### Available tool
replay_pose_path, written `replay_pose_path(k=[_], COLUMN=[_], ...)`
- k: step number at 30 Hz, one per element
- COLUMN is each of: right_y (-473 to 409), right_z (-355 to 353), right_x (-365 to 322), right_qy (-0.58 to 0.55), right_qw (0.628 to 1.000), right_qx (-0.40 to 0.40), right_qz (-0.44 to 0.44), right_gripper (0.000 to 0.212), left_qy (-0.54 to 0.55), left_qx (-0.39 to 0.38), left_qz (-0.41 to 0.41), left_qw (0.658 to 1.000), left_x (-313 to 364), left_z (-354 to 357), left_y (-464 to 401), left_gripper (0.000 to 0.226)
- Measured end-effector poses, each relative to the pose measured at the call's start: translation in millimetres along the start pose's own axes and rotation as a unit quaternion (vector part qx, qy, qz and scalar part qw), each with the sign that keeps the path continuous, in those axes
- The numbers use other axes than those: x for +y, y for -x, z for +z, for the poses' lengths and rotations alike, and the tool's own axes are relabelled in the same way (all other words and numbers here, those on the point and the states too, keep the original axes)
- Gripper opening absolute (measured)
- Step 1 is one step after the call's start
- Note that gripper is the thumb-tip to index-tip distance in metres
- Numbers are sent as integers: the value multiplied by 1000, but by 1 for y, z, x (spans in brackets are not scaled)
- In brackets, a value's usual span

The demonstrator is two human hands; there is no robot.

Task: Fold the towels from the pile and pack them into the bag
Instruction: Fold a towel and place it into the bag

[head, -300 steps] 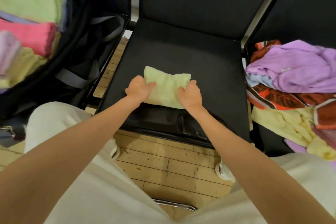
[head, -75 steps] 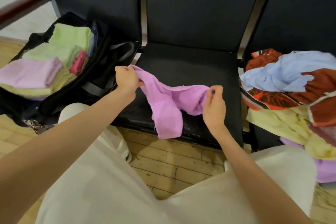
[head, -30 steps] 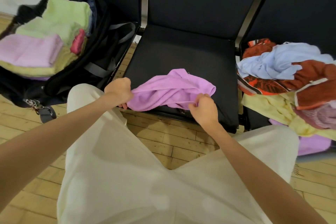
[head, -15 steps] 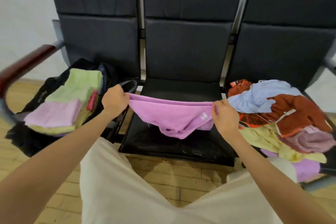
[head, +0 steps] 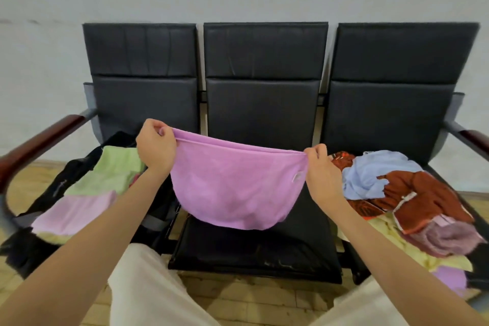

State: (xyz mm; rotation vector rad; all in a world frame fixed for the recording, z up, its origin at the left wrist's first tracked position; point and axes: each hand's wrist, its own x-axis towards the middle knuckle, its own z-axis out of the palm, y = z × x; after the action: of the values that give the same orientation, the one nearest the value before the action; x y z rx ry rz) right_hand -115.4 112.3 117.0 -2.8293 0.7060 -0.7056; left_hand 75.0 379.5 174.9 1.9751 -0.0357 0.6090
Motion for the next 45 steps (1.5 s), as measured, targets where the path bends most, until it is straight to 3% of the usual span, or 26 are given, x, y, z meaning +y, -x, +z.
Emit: replay_pose_path(k=[3, 5, 8, 10, 15, 23, 31, 35, 39, 42, 45], right_y=[-7, -14, -29, -47, -99, -118, -37, 19, 70, 97, 112], right_z=[4, 6, 10, 7, -6, 3, 68, 108, 122, 122, 118], right_x=[5, 6, 7, 10, 34, 60, 85, 87, 80, 72, 67], right_qy=[107, 88, 7, -47, -160, -196, -127, -108, -98, -113, -140], right_qw=[990, 991, 995, 993, 982, 974, 991, 984, 957, 949, 952], right_qx=[-91, -86, -45, -34, -15, 101, 20, -127, -265, -287, -271], right_qz=[10, 45, 85, 106, 100, 46, 42, 55, 68, 59, 38], right_gripper=[48, 49, 31, 16, 16, 18, 18, 25, 24, 24, 21], left_qy=[-46, -58, -70, -82, -22, 2, -58, -183, -285, -333, -372], left_qx=[-48, -113, -178, -189, -183, -171, -295, -399, -511, -559, -569], left_qz=[10, 6, -18, -15, -44, 14, -25, 7, 105, 195, 245], left_qw=[998, 992, 981, 978, 982, 985, 953, 899, 804, 734, 691], left_x=[-9, -20, -21, -8, 20, 34, -59, -117, -169, -193, -208], left_z=[0, 9, 30, 42, 83, 115, 120, 106, 75, 52, 40], left_y=[-9, -20, -29, -30, -55, -52, -5, 39, 77, 95, 101], left_gripper=[12, 18, 23, 26, 22, 27, 22, 20, 15, 15, 18])
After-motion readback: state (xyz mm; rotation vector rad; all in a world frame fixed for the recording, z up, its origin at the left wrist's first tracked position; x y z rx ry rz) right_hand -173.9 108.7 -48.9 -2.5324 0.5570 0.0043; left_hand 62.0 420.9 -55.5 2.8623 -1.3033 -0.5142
